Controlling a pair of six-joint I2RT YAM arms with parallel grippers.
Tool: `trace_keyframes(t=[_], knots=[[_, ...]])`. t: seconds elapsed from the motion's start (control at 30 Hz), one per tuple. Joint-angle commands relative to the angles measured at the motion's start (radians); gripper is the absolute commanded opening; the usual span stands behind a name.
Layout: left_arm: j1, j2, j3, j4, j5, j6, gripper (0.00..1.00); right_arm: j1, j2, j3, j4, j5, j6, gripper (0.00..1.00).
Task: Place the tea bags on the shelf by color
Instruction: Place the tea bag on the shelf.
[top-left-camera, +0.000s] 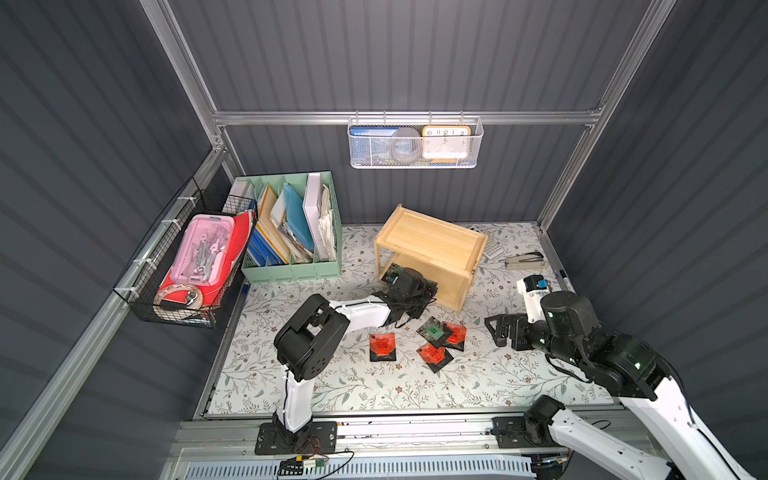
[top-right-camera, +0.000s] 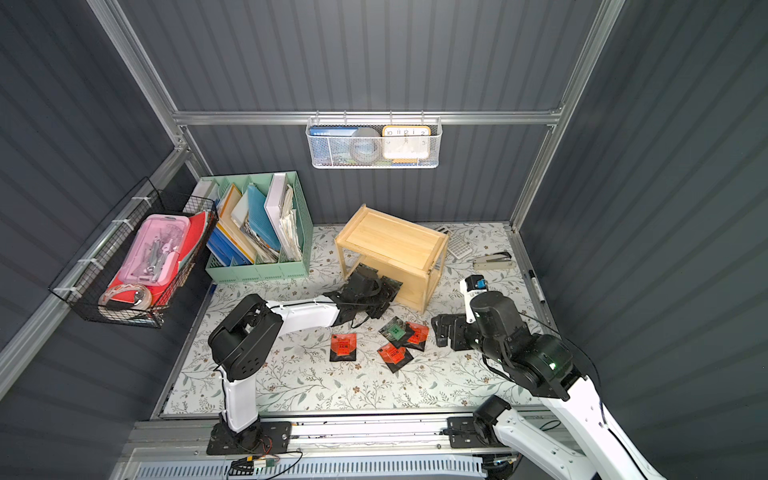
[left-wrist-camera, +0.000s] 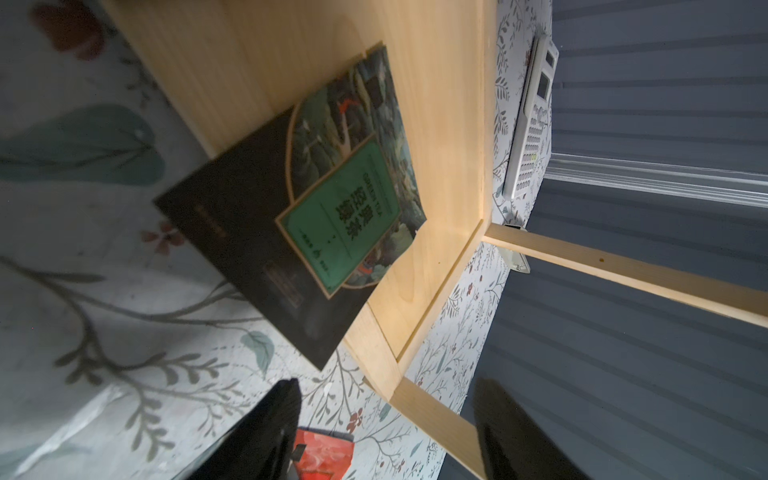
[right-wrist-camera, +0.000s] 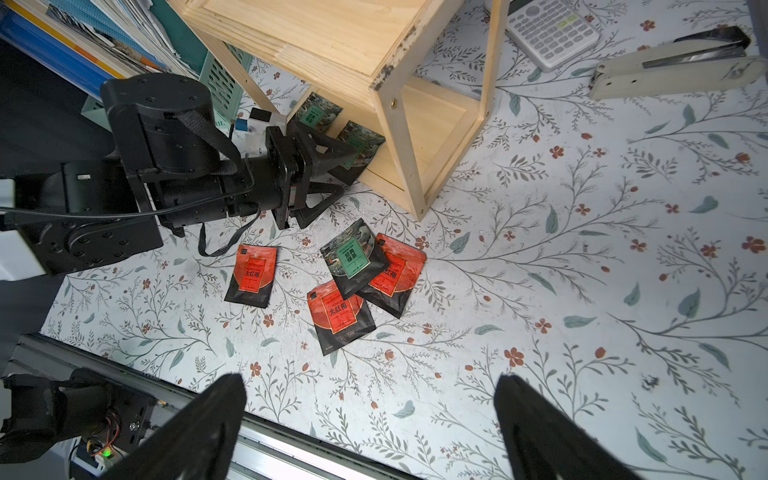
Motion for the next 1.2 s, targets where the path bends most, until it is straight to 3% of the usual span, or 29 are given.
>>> trace_keyframes(t=[0.0, 1.17], knots=[[-0.002, 0.032, 0.032, -0.033, -0.02, -0.009, 0.71, -0.005, -0.01, 0.001, -0.037, 0.025, -0.021, 0.99], [0.036, 0.052, 0.078, -0.056, -0.027, 0.0, 0.72, -0.005, -0.01, 0.008, -0.046, 0.056, -0.028, 0.99]])
